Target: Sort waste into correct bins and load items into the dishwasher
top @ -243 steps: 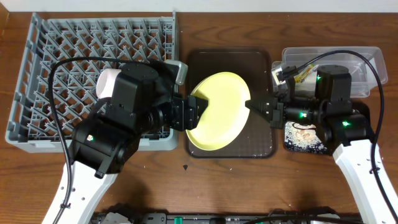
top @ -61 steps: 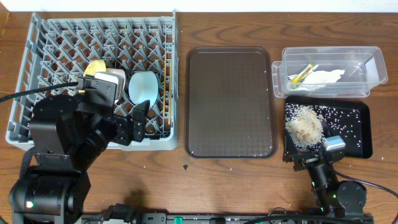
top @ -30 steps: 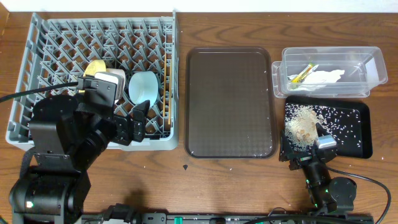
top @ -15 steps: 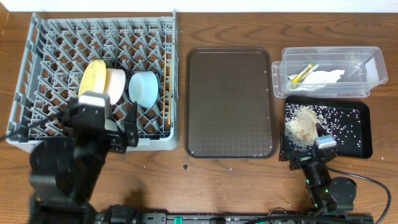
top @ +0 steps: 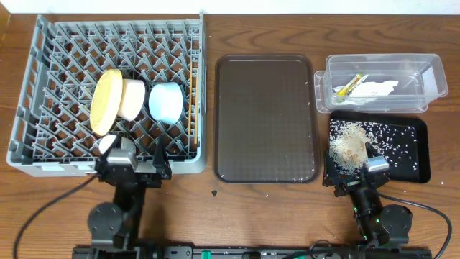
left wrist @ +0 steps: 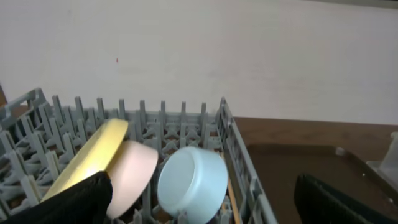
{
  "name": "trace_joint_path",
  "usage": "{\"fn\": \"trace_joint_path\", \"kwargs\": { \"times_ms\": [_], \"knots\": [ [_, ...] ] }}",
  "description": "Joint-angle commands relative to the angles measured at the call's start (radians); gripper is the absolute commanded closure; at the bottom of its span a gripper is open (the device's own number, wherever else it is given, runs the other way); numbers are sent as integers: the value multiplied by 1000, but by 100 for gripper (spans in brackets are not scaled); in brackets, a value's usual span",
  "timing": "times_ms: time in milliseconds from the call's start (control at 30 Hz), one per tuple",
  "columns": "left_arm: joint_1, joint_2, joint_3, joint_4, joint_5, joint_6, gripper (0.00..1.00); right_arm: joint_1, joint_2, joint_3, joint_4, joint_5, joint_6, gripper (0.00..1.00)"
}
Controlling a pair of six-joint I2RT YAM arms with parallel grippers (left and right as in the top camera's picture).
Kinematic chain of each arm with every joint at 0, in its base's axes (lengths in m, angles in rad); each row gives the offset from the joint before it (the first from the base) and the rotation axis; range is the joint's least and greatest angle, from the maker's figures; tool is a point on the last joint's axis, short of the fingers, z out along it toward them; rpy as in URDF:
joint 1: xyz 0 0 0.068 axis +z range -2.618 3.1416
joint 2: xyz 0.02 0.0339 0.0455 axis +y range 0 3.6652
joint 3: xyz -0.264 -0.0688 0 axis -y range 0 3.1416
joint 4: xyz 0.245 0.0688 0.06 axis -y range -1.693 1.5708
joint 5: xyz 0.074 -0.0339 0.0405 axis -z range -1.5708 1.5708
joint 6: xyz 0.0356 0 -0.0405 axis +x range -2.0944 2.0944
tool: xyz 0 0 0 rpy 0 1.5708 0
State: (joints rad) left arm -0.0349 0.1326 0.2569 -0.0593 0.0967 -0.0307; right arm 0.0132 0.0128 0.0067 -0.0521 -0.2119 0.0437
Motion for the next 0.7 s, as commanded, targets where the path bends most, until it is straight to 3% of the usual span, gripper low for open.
{"fn": "trace_joint_path", "kwargs": {
  "times_ms": [0,267,667],
  "knots": [
    [5,-112,-108,42,-15,-19,7,-6,-1,-1,-4,2,-8,1],
    [5,-131,-254,178,-15,-20,7,-6,-1,-1,-4,2,-8,1],
    [5,-129,-253,76,-15,-16,7,-6,-1,-1,-4,2,-8,1]
  ]
}}
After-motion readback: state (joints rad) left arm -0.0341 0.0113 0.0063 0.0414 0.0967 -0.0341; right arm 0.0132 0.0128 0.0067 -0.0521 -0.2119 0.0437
